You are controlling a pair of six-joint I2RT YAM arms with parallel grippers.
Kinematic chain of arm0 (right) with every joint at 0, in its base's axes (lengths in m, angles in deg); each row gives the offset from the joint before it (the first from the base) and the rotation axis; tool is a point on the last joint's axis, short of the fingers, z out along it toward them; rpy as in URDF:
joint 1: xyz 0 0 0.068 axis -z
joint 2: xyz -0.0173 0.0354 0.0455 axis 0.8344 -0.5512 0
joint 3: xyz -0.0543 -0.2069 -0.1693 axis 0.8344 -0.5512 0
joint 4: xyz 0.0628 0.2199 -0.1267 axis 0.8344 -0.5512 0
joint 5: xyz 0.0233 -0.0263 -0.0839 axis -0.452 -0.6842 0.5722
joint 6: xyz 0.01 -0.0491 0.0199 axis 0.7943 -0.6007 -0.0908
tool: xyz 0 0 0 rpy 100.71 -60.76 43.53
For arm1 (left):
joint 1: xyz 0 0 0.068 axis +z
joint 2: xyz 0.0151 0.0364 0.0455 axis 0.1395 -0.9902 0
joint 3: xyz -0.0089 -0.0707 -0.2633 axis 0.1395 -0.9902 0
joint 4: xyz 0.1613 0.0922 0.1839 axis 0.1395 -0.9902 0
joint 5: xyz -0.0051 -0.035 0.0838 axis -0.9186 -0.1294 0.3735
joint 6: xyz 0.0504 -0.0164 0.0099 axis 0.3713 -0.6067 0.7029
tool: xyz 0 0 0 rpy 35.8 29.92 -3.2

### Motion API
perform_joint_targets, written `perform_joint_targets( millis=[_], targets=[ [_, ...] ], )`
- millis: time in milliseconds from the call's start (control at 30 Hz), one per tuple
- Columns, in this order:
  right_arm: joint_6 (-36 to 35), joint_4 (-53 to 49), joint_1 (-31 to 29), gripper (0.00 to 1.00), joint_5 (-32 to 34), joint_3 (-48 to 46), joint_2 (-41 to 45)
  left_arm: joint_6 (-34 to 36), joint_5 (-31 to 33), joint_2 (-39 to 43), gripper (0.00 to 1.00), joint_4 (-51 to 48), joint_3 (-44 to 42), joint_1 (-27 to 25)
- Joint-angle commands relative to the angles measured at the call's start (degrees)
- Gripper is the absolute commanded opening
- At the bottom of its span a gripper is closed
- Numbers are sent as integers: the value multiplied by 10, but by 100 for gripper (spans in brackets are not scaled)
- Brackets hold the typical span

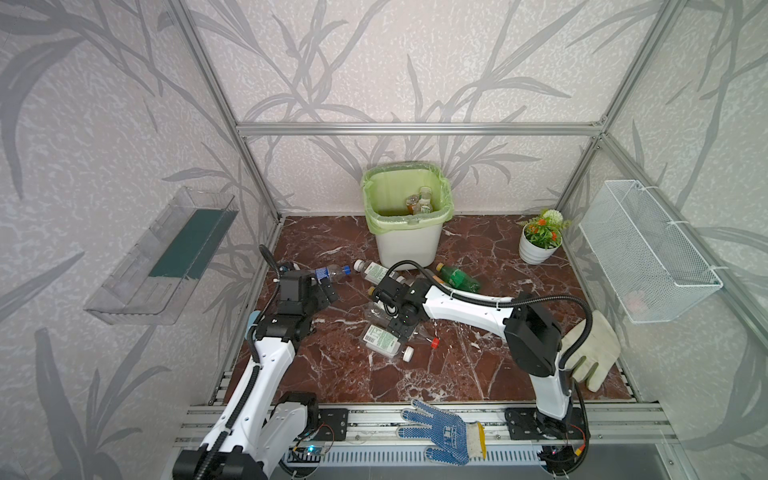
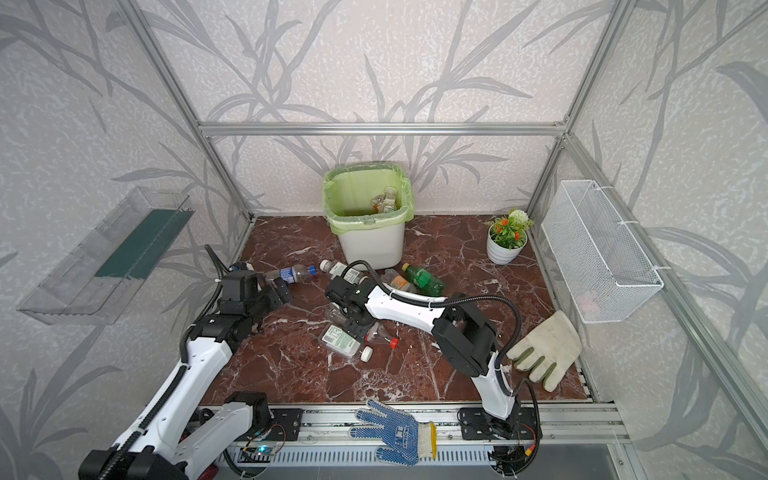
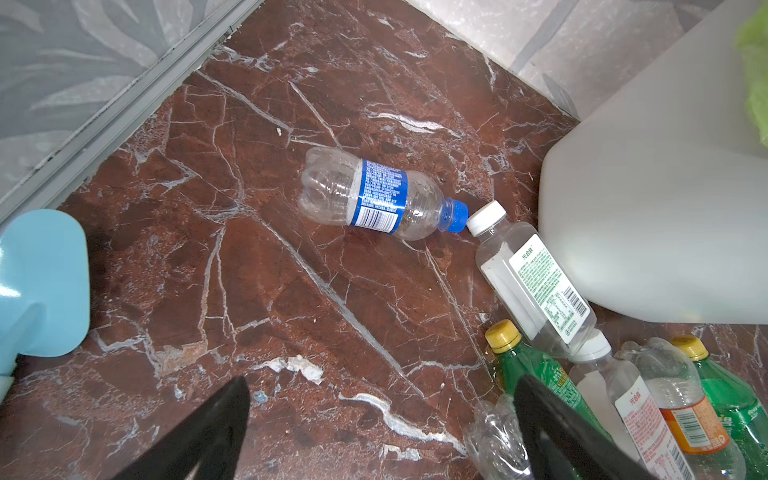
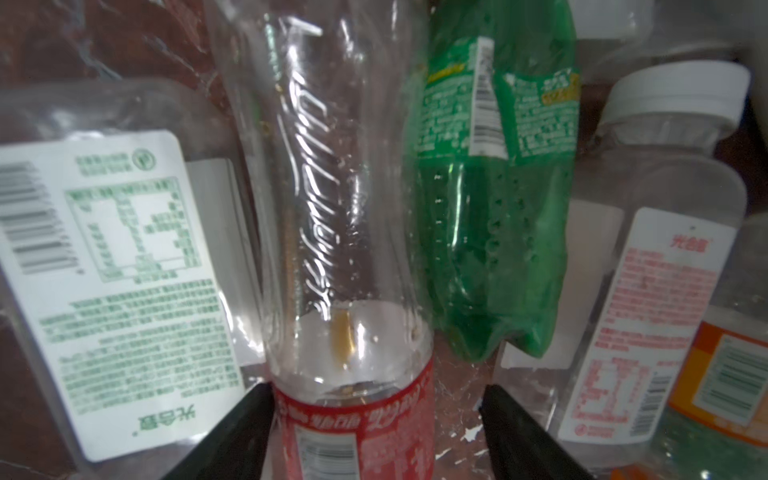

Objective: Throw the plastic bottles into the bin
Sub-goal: 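Grasp a clear red-labelled Coca-Cola bottle with the right gripper, then lift the Coca-Cola bottle with the right gripper over the bin and release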

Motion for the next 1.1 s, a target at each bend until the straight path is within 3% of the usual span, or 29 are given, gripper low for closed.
perform_joint_targets(
  millis=[0, 400, 500, 567, 733, 1067],
  targets=[
    [-22, -37, -2, 66, 22, 3, -4, 4, 1, 5, 99, -12, -9, 4],
    [-29, -59, -1, 59, 14, -109, 91, 2, 0, 8, 99, -17, -13, 7],
    [-34, -74, 1, 63, 24, -118, 105, 1, -1, 9, 99, -16, -15, 8],
    [-34, -79, 1, 71, 28, -107, 109, 0, -3, 9, 99, -15, -16, 8],
    [-38, -89, 0, 84, 16, -54, 89, -1, -6, 9, 99, -13, -19, 8],
    [-71, -125, 0, 82, -26, 5, -1, 2, 4, 17, 99, -19, -26, 10]
  ],
)
